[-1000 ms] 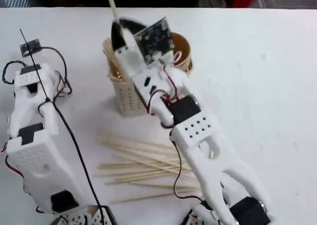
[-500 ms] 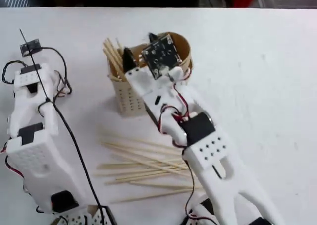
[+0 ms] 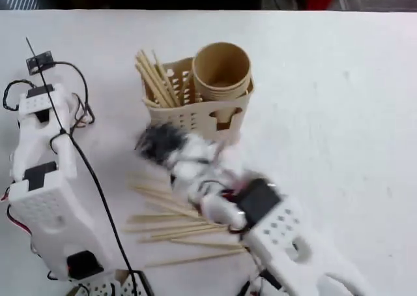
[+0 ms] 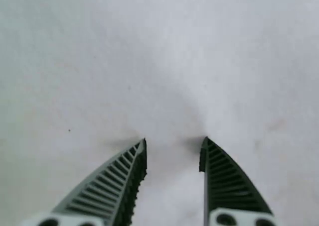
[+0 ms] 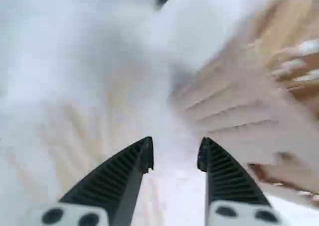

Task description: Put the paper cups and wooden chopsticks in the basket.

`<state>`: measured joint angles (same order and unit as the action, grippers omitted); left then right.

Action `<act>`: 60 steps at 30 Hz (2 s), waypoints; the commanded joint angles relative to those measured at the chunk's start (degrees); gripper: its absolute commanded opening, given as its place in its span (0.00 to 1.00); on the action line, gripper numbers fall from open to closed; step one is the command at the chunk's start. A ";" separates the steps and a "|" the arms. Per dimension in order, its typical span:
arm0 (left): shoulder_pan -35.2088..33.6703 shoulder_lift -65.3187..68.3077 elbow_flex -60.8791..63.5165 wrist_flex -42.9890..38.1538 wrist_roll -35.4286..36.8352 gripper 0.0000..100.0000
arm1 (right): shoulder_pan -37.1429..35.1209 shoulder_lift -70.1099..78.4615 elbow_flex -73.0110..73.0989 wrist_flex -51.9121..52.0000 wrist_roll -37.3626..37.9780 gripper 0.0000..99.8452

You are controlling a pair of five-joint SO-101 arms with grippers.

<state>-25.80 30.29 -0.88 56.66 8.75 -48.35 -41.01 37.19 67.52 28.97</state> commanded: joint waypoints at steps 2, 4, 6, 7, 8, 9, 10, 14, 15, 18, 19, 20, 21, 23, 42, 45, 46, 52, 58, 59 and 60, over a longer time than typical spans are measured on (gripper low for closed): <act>-0.13 -0.22 -2.29 -0.88 0.53 0.18 | -0.66 8.40 5.89 -4.44 7.91 0.17; -0.13 -0.22 -2.29 -0.79 0.53 0.18 | 0.22 11.82 8.88 -10.07 9.85 0.17; -0.13 -0.22 -2.29 -0.79 0.53 0.18 | 1.27 14.99 10.90 -15.78 10.90 0.17; -0.13 -0.22 -2.29 -0.79 0.53 0.18 | 2.07 16.48 11.08 -16.92 11.87 0.17; -0.22 -0.22 -2.29 -0.70 0.53 0.18 | 2.59 18.07 10.90 -17.54 13.19 0.17; -0.22 -0.22 -2.29 -0.70 0.53 0.18 | 3.12 19.74 10.73 -18.33 14.33 0.17; -0.22 -0.22 -2.29 -0.70 0.53 0.18 | 3.74 21.49 10.55 -19.56 15.12 0.17; -0.13 -0.22 -2.29 -0.79 0.53 0.18 | 5.14 28.26 10.55 -24.57 15.30 0.17; -0.13 -0.22 -2.29 -0.79 0.53 0.18 | 5.14 29.93 10.55 -25.63 15.38 0.17; -0.13 -0.22 -2.29 -0.79 0.53 0.18 | 5.23 33.80 10.55 -28.53 15.38 0.17; -0.13 -0.22 -2.29 -0.79 0.53 0.18 | 5.32 34.86 10.55 -29.23 15.38 0.17; -0.13 -0.22 -2.29 -0.79 0.53 0.18 | 5.32 35.47 10.37 -29.58 15.38 0.17; -0.13 -0.22 -2.29 -0.79 0.53 0.18 | 5.67 35.91 9.76 -29.14 15.21 0.17; -0.13 -0.22 -2.29 -0.79 0.53 0.18 | 6.46 36.53 8.44 -28.09 15.21 0.16; -0.13 -0.22 -2.29 -0.88 0.53 0.18 | 3.56 -2.51 7.82 -14.29 5.45 0.02; -0.13 -0.22 -2.29 -0.88 0.53 0.18 | 1.63 -14.73 7.38 -14.55 5.10 0.02; -0.13 -0.22 -2.29 -0.88 0.53 0.18 | 1.54 -18.15 6.77 -15.43 5.01 0.02; -0.13 -0.22 -2.29 -0.88 0.53 0.18 | 1.80 -23.87 2.55 -34.68 4.92 0.02; -0.13 -0.22 -2.20 -0.88 0.53 0.18 | 1.80 -14.99 2.64 -43.03 5.01 0.02; -0.13 -0.22 -2.20 -0.88 0.53 0.18 | 1.80 -13.49 2.73 -39.34 5.01 0.02; -0.13 -0.22 -2.20 -0.88 0.53 0.18 | 1.80 -12.35 3.08 -34.51 5.19 0.02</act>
<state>-25.80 30.29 -0.88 56.66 8.75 -46.42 -56.22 42.02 26.46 34.15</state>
